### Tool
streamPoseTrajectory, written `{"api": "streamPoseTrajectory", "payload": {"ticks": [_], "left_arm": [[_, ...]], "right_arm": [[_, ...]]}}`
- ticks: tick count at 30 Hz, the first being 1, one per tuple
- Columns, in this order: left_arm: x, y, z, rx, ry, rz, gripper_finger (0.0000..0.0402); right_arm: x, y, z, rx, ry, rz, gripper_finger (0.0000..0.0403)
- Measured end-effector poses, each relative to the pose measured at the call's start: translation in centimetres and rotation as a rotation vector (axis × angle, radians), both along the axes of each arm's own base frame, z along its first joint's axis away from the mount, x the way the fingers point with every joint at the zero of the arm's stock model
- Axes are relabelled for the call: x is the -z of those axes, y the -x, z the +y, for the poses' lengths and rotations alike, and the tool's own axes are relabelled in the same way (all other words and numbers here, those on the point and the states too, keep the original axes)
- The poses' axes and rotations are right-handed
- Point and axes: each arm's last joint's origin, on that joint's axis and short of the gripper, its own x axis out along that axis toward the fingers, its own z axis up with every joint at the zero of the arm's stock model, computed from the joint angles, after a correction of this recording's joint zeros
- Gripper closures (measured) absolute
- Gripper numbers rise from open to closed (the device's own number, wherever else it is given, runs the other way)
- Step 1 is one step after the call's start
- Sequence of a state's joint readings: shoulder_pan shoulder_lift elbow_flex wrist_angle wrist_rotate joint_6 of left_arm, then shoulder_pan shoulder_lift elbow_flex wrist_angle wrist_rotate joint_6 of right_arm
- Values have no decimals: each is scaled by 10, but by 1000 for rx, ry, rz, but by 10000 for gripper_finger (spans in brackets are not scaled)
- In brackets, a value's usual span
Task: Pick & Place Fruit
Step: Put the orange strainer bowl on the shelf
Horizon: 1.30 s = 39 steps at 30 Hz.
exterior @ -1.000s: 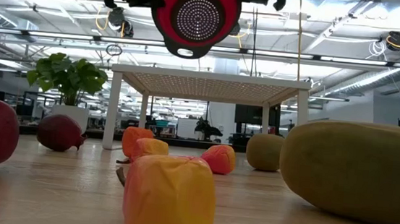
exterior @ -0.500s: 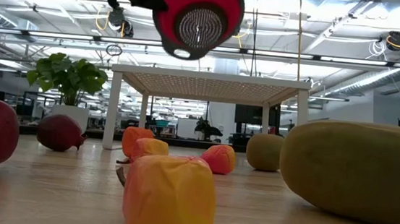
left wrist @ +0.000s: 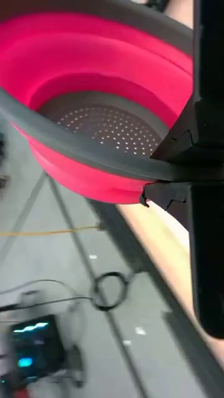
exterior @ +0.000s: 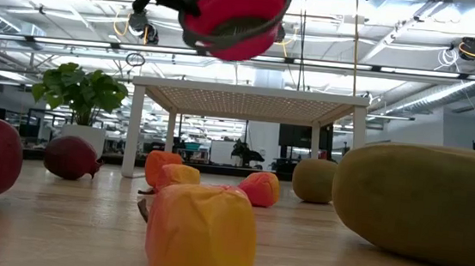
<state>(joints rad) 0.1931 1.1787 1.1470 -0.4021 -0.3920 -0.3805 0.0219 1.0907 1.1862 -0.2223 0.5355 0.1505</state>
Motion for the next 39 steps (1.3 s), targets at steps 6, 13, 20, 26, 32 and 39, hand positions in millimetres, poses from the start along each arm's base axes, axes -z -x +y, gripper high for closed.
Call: {"api": "streamPoseTrajectory", "payload": {"ticks": [6, 13, 20, 26, 32, 39], "left_arm": [[-12, 7, 6, 7, 145, -30, 398], [-19, 11, 11, 39, 342, -100, 398], [-13, 14, 13, 30, 560, -106, 398], [-8, 14, 11, 6, 703, -110, 398], [-1, 4, 11, 13, 827, -100, 398], [1, -8, 15, -31, 903, 13, 398]], "right_arm": [[-3, 17, 4, -162, 4, 55, 398], [-2, 38, 8, -334, 60, 74, 402], [15, 68, 7, -351, 70, 33, 402], [32, 92, 7, -346, 81, -69, 402], [53, 105, 8, -404, 71, -116, 403], [69, 116, 11, -485, 24, -132, 403]]}}
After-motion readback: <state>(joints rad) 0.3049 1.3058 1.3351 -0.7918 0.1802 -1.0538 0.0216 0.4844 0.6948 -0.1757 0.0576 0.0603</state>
